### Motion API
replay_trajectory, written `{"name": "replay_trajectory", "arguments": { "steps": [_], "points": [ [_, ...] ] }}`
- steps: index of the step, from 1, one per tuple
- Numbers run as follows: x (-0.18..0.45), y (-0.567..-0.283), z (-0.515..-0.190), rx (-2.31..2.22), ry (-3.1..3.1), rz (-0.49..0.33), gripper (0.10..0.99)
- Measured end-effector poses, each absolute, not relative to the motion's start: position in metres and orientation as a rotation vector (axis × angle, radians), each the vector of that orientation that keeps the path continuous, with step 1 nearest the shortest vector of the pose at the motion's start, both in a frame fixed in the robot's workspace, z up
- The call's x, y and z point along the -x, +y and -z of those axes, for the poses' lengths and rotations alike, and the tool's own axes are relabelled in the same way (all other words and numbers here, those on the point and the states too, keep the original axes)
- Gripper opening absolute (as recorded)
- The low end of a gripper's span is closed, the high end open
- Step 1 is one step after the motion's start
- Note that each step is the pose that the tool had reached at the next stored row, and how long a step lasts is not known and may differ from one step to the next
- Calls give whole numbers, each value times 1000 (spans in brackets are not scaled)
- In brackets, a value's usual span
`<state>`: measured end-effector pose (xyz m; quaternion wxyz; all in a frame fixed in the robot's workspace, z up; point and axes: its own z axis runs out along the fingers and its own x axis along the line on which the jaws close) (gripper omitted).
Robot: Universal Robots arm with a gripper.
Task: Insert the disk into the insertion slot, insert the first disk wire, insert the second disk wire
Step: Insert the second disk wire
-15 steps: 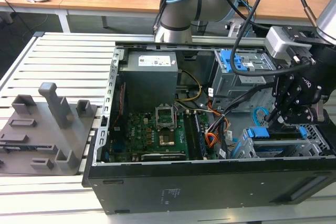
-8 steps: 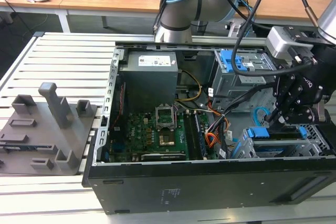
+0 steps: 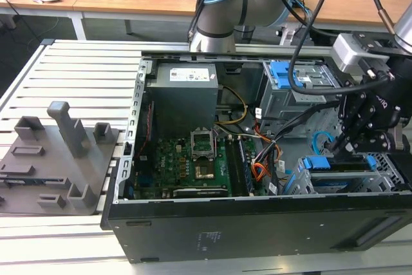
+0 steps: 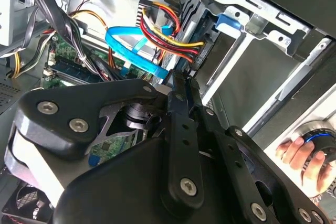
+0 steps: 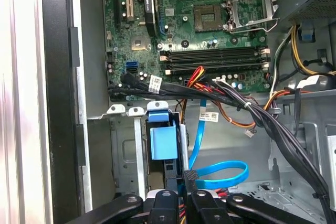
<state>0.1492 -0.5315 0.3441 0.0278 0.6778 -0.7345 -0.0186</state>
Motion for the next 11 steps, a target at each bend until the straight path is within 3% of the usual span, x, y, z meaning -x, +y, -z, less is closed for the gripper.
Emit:
{"name": "replay_trajectory", "arguments": {
  "steps": [11],
  "points": [
    [-154, -534, -343, -2093, -2267, 58, 161]
  ]
}}
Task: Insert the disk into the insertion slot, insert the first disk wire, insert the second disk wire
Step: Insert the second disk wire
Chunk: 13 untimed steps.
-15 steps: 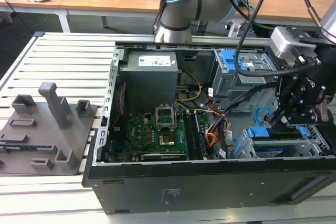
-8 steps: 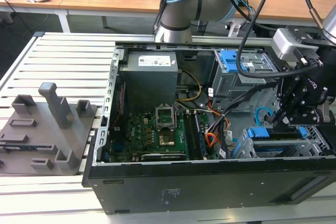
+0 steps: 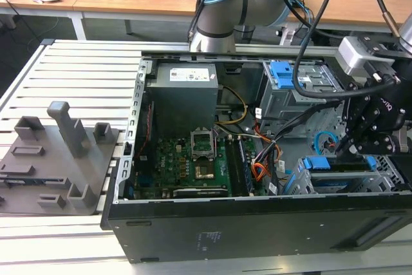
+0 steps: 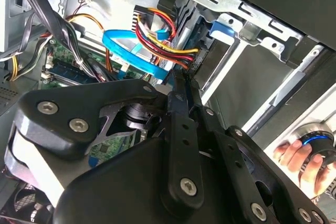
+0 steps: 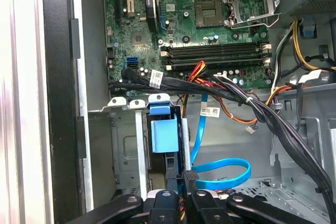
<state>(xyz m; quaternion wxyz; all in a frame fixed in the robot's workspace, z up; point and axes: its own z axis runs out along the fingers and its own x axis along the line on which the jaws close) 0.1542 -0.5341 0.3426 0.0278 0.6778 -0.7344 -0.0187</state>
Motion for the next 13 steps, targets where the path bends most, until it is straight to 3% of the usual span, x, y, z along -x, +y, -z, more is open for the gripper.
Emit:
{"name": "replay_trajectory", "arguments": {
  "steps": [13],
  "points": [
    [-156, -538, -342, -2092, -2267, 57, 161]
  ]
}}
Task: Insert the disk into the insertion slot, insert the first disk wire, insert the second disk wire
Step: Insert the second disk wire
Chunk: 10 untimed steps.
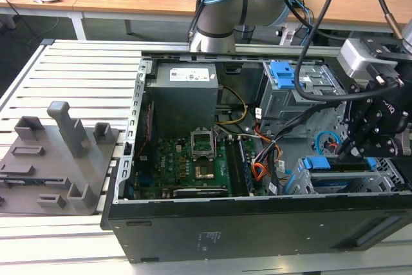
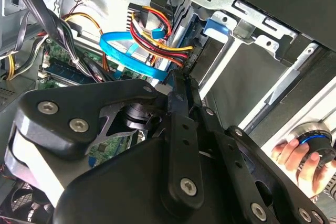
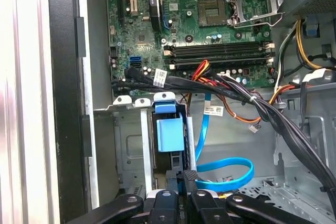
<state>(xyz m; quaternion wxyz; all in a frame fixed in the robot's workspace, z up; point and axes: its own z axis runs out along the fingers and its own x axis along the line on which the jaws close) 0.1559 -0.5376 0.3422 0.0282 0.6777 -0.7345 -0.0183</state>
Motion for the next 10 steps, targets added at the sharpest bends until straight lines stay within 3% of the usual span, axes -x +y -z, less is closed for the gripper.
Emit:
{"name": "replay_trajectory", "arguments": {
  "steps": [10],
  "points": [
    [-157, -538, -345, -2087, -2262, 45, 161]
  ]
}}
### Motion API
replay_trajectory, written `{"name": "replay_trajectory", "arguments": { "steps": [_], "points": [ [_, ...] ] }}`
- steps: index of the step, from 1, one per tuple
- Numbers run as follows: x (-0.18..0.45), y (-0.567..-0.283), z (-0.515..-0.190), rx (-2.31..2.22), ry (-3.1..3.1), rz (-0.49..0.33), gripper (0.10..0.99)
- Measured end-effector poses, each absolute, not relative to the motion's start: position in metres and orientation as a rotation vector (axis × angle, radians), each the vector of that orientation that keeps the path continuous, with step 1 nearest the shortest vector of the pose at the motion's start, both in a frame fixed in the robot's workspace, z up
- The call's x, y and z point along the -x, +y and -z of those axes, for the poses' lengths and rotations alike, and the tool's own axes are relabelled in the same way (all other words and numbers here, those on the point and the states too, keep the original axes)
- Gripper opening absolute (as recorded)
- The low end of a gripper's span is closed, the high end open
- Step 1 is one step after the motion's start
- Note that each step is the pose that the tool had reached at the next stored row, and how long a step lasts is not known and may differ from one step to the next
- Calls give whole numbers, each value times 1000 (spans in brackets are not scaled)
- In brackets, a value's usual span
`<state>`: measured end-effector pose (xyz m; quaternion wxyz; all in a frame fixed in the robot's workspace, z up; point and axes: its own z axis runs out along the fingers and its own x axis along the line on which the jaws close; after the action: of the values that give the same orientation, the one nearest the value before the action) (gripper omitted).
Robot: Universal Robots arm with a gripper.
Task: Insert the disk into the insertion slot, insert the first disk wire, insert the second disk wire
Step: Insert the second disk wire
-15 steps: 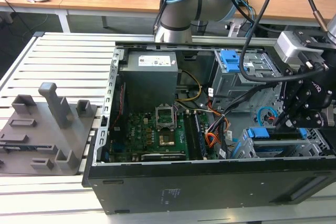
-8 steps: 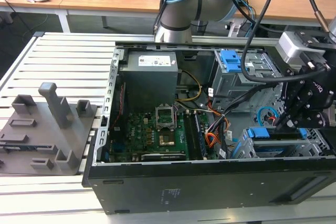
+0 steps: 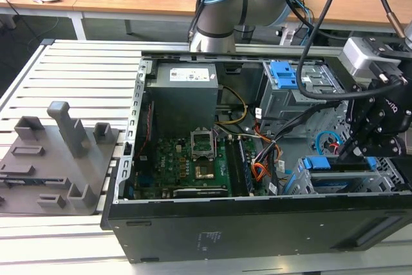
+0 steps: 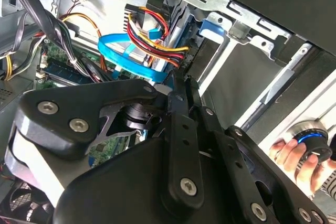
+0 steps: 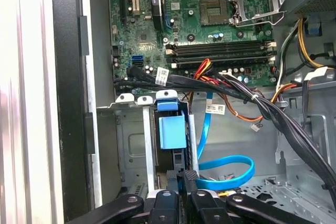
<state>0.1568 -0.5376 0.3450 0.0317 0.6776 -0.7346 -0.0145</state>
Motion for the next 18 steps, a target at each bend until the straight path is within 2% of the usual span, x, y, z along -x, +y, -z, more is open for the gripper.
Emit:
{"name": "replay_trajectory", "arguments": {
  "steps": [8, 9, 10, 18],
  "points": [
    [-157, -538, -345, -2087, -2262, 44, 161],
    [-157, -538, -345, -2087, -2262, 44, 176],
    [-157, -538, -345, -2087, -2262, 44, 239],
    [-152, -535, -346, -2091, -2266, 50, 239]
  ]
}}
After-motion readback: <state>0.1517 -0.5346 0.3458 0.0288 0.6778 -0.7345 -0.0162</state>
